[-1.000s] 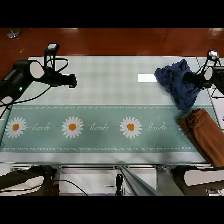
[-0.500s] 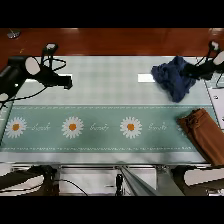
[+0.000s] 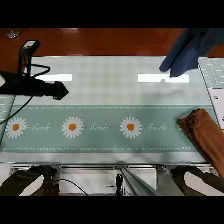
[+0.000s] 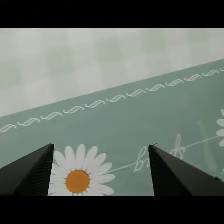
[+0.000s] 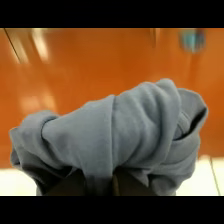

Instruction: Fold the shirts.

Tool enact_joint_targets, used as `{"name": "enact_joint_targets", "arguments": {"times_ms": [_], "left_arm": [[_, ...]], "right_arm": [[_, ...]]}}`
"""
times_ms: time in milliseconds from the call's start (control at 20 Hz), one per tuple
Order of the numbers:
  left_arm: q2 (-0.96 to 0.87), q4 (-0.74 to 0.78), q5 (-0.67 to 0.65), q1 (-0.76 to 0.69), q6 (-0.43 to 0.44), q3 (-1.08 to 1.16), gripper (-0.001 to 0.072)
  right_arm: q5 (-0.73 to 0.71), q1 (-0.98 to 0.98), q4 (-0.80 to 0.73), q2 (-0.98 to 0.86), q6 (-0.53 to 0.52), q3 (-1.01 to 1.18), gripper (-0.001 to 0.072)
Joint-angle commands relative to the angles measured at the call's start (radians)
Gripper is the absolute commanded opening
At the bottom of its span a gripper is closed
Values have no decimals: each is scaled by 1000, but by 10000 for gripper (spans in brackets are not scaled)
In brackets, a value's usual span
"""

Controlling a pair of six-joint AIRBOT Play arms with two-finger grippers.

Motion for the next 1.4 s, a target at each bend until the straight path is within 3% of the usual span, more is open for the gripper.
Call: {"name": "enact_joint_targets", "arguments": {"times_ms": [0,300,550,650,800,1100,1150,1200,1250,1350], "left_arm": [[208,-74,52,-11,-33,-158,702],[284,-77,48,-11,-79,-220,702],[276,-77,49,-11,-79,-220,702],[269,-77,49,-11,-79,-220,702],[260,-77,54,-10,-79,-222,702],[257,-77,67,-11,-79,-222,702],[257,-77,68,-11,-79,-222,702],[257,-77,68,-11,-79,-222,702],[257,-77,67,-11,-79,-222,702],[257,-78,66,-11,-79,-222,702]], "right_arm": [[-13,45,22,142,-39,31,33],[283,220,29,269,-133,-14,32],[340,460,60,326,-34,-382,33],[267,552,67,303,19,-584,32],[47,671,154,200,48,-783,32],[-193,839,462,-174,24,-790,34],[-200,853,544,-215,-9,-789,148],[-194,862,652,-246,-83,-789,597],[-176,862,742,-257,-176,-786,628],[-124,811,745,-237,-200,-755,627]]}}
